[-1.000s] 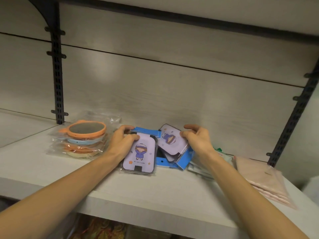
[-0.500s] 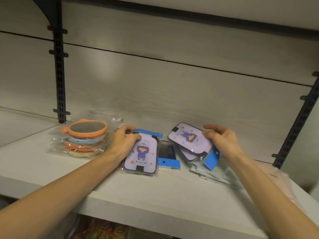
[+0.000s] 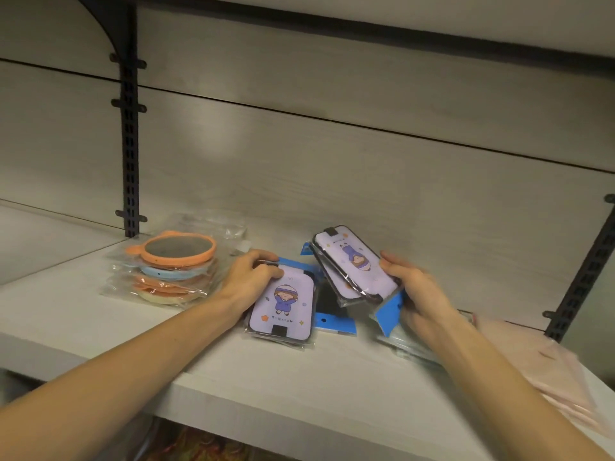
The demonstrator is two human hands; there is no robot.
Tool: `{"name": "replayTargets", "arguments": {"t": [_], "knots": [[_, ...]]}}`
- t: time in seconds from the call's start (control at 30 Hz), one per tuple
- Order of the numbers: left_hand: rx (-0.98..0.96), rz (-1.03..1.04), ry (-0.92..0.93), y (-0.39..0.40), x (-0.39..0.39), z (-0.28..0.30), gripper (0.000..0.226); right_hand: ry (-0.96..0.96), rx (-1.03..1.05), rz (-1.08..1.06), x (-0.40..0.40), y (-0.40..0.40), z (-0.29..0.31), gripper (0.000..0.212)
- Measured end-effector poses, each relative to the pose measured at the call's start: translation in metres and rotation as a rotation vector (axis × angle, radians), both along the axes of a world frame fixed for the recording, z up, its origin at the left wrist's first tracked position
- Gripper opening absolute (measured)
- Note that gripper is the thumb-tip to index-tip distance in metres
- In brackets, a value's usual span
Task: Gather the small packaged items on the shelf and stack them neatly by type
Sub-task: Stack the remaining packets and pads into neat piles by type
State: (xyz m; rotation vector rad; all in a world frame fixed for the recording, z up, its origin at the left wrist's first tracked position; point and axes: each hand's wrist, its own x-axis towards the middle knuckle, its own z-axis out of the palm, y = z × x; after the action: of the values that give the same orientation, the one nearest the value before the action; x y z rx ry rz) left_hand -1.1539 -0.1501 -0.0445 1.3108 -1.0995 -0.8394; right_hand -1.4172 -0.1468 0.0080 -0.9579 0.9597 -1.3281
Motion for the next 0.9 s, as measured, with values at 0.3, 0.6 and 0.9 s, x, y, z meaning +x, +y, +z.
{"name": "replayTargets", "arguments": {"t": [0.3,0.6,0.9], "knots": [[0.045,0.048,0.088,-0.007,0.000,0.003,0.016,0.417,-0.188,-0.014,0.024,0.021,-0.018,0.014],[0.003,0.017,0.049,-0.001,0.000,-0.001,0.019,0.675,-0.244,0.208,0.023,0.030,-0.009,0.018],[-0.020,-0.010,0.014,0.000,0.001,-0.002,0.019,1.070,-0.365,0.252,0.020,-0.003,0.026,0.038]]}}
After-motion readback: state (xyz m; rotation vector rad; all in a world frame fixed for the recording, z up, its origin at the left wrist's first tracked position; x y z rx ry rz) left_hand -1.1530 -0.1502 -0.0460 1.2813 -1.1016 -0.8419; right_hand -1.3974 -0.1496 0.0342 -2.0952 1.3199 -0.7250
